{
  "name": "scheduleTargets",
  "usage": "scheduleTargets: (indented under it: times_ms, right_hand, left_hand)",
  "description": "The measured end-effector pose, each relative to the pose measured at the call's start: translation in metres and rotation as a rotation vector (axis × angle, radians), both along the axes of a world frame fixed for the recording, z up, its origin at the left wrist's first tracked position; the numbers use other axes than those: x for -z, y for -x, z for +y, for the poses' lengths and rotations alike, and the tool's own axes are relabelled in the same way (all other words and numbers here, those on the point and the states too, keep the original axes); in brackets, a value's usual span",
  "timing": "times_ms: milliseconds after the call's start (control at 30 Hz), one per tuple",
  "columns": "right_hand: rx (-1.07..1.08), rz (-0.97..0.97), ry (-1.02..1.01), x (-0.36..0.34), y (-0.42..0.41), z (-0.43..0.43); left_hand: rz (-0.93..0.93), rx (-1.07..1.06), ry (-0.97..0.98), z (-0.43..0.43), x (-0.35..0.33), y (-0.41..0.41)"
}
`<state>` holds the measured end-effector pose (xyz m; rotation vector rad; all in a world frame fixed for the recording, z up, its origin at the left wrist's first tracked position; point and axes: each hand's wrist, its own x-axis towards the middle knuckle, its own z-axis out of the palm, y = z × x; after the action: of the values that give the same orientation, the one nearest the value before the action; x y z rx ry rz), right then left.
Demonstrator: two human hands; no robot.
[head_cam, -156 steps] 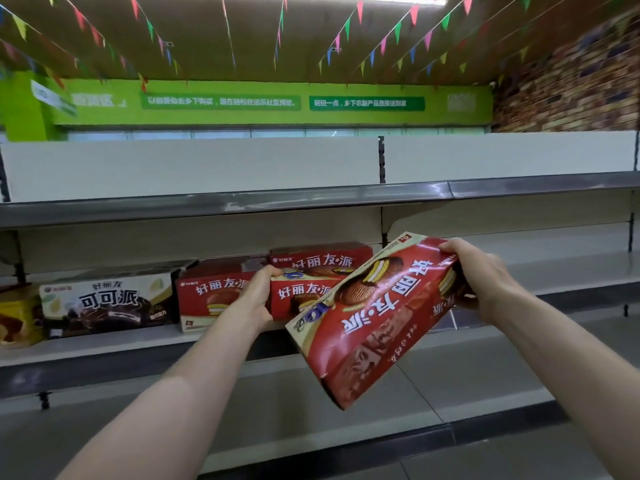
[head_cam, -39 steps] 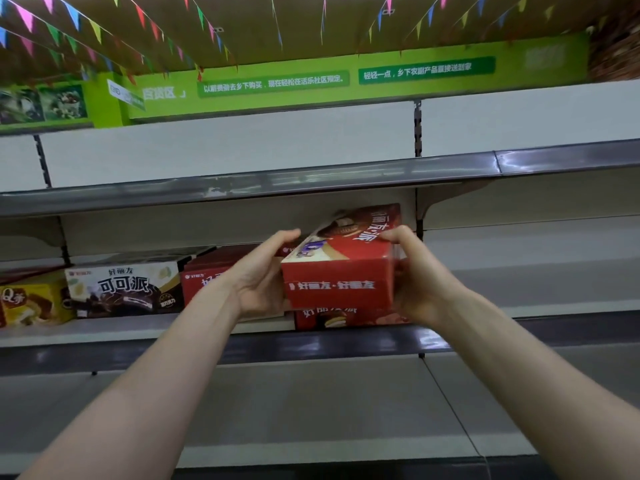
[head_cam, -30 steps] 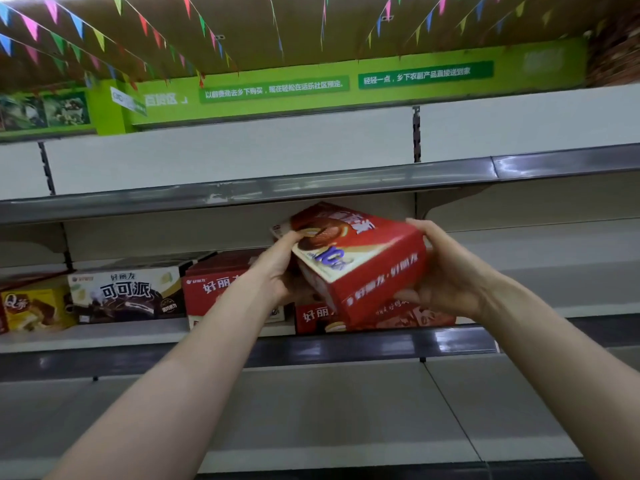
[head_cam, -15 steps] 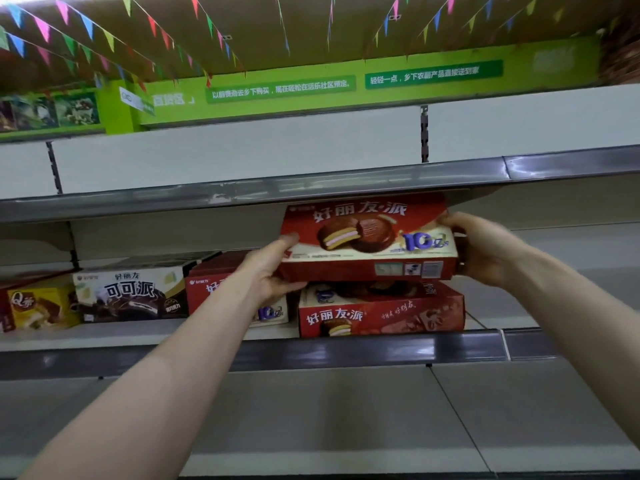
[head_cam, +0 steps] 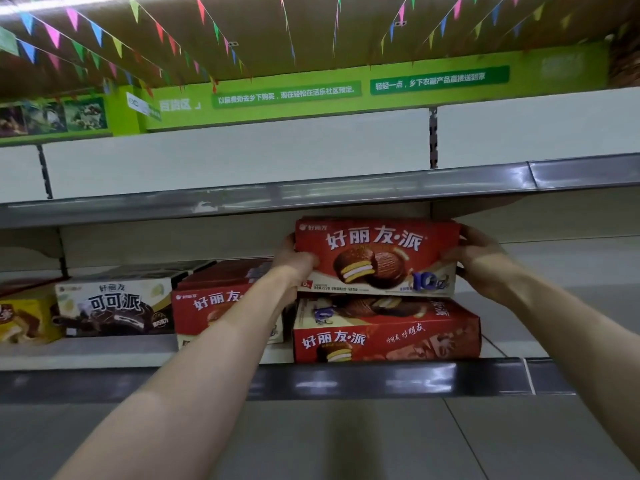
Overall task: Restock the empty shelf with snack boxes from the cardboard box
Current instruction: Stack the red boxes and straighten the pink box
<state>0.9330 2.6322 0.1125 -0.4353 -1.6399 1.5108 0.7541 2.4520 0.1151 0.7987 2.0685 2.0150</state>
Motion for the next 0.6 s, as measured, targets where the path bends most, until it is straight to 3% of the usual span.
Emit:
scheduleTargets:
  times_ms: [200, 367, 500, 600]
  right_hand:
    - [0.063, -0.186, -0.228, 0.009, 0.019, 0.015]
    - [0.068, -0.194, -0.306, 0.011, 0.027, 0.023]
    - [0.098, -0.197, -0.330, 0.016, 0.021, 0.022]
    - [0.060, -0.391, -0.284, 0.026, 0.018, 0.015]
  left_hand:
    - [0.108, -0.032, 0.102, 0.007, 0.009, 0.008]
    - [0.272, -0.137, 0.208, 0.014, 0.011, 0.017]
    - [0.642, -0.259, 0.497, 0.019, 0.010, 0.008]
    - [1.012, -0.421, 0.810, 0.017, 0.003, 0.001]
